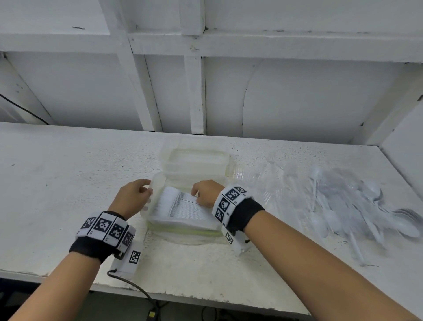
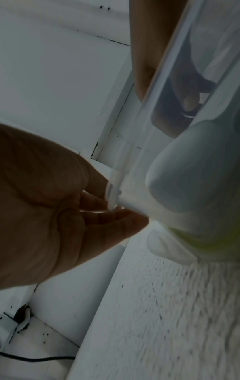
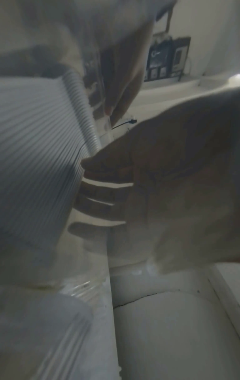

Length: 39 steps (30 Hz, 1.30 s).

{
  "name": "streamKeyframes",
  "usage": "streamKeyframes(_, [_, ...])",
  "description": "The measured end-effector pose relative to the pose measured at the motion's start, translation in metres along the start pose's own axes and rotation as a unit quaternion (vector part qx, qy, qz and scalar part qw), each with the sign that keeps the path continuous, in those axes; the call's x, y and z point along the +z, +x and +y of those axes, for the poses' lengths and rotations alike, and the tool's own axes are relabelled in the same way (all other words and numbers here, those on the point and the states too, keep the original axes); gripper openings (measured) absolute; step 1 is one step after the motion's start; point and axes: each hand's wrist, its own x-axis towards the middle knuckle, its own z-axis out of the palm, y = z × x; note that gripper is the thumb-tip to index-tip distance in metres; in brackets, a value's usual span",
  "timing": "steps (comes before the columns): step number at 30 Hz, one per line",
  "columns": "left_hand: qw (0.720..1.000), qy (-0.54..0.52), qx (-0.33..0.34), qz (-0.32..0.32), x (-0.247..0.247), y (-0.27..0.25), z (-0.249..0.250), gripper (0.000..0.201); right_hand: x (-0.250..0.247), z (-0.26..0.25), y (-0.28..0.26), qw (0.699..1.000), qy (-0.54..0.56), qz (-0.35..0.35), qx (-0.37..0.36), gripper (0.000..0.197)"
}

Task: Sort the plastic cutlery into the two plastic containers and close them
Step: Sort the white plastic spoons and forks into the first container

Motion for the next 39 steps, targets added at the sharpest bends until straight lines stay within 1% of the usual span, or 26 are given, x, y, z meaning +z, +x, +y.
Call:
streamKeyframes(7, [1.000, 0.004, -0.013, -0.004, 0.000, 0.000, 0.000, 0.037, 0.002, 0.001, -0.005, 1.000, 0.010, 0.023, -0.006, 0.038])
streamKeyframes(9, [0.998, 0.051, -0.004, 0.022, -0.002, -0.003, 0.003, 0.040, 0.000, 0.000, -0.014, 0.998, 0.030, 0.050, -0.016, 0.041])
streamKeyframes(10, [0.996, 0.079, 0.014, 0.044, -0.003, -0.006, 0.007, 0.041, -0.002, 0.000, -0.020, 0.996, 0.045, 0.069, -0.026, 0.041])
streamKeyframes(12, [0.988, 0.101, 0.075, 0.086, -0.002, -0.014, 0.019, 0.041, -0.009, 0.003, -0.039, 0.989, 0.074, 0.115, -0.053, 0.041])
streamKeyframes(14, [0.978, 0.090, 0.154, 0.110, 0.004, -0.025, 0.039, 0.037, -0.017, 0.013, -0.065, 0.978, 0.107, 0.159, -0.078, 0.040])
streamKeyframes(15, [0.972, 0.079, 0.193, 0.110, 0.008, -0.032, 0.051, 0.034, -0.019, 0.021, -0.081, 0.972, 0.126, 0.180, -0.082, 0.039])
streamKeyframes(17, [0.961, 0.047, 0.258, 0.084, 0.024, -0.047, 0.078, 0.029, -0.020, 0.047, -0.114, 0.960, 0.167, 0.215, -0.058, 0.036])
streamKeyframes(20, [0.946, 0.010, 0.324, 0.026, 0.062, -0.063, 0.115, 0.024, -0.006, 0.098, -0.159, 0.948, 0.204, 0.242, 0.034, 0.030])
streamKeyframes(22, [0.935, -0.001, 0.354, -0.029, 0.097, -0.069, 0.136, 0.022, 0.007, 0.130, -0.184, 0.941, 0.207, 0.249, 0.096, 0.028])
streamKeyframes(25, [0.910, 0.029, 0.395, -0.120, 0.149, -0.079, 0.162, 0.024, 0.023, 0.168, -0.214, 0.932, 0.201, 0.248, 0.170, 0.026])
streamKeyframes(27, [0.891, 0.069, 0.416, -0.165, 0.181, -0.084, 0.174, 0.027, 0.029, 0.186, -0.229, 0.925, 0.202, 0.251, 0.202, 0.026])
streamKeyframes(29, [0.874, 0.116, 0.425, -0.203, 0.209, -0.084, 0.183, 0.030, 0.033, 0.198, -0.241, 0.921, 0.200, 0.250, 0.223, 0.027])
streamKeyframes(31, [0.849, 0.166, 0.446, -0.229, 0.233, -0.080, 0.188, 0.034, 0.037, 0.206, -0.249, 0.922, 0.194, 0.242, 0.233, 0.028])
streamKeyframes(33, [0.819, 0.221, 0.474, -0.239, 0.252, -0.076, 0.192, 0.041, 0.041, 0.211, -0.253, 0.923, 0.190, 0.238, 0.233, 0.029])
streamKeyframes(35, [0.792, 0.289, 0.475, -0.251, 0.263, -0.073, 0.194, 0.046, 0.043, 0.213, -0.254, 0.926, 0.184, 0.237, 0.228, 0.030])
streamKeyframes(37, [0.775, 0.344, 0.461, -0.263, 0.267, -0.073, 0.196, 0.042, 0.044, 0.214, -0.254, 0.929, 0.177, 0.235, 0.226, 0.031])
streamKeyframes(39, [0.769, 0.372, 0.456, -0.249, 0.268, -0.073, 0.196, 0.038, 0.045, 0.214, -0.253, 0.931, 0.168, 0.232, 0.226, 0.031])
